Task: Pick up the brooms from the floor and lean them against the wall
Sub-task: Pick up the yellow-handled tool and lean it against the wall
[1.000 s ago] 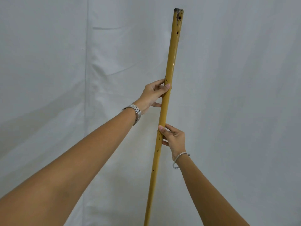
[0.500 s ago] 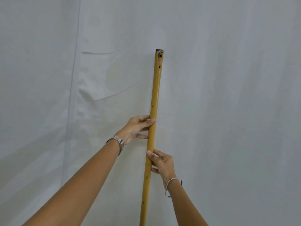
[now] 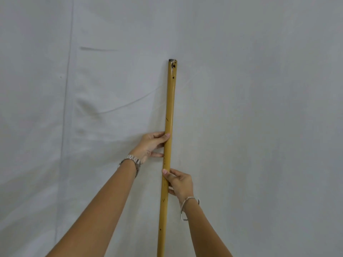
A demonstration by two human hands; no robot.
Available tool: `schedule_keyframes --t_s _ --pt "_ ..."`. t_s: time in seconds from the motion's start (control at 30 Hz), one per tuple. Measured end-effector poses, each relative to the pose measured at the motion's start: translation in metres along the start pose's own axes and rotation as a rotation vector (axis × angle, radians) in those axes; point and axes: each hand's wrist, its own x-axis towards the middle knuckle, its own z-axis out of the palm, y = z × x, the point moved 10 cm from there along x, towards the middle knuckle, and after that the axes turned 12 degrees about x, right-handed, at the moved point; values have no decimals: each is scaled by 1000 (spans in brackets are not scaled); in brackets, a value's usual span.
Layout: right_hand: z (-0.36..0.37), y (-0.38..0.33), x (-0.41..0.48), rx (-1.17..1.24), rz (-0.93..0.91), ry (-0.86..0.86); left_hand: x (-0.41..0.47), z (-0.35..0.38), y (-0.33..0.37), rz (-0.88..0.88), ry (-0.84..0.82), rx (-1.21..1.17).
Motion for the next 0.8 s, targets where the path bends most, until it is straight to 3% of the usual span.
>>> schedule_keyframes --t_s 0.33,0.5,0.57,0.7,0.8 --pt "-1 -8 -11 -40 -59 -6 -32 -8 -5 2 103 -76" --pt "-12 -21 -43 -246 -195 -31 -72 -12 -15 26 194 -162" --pt "-29 -31 -69 -386 -296 32 -98 -20 -13 134 326 84" --pt "-78 -46 -122 -885 -500 191 -164 20 -7 502 487 1074" --pt "-119 -51 -152 -1139 -538 278 -194 74 -17 630 431 1309"
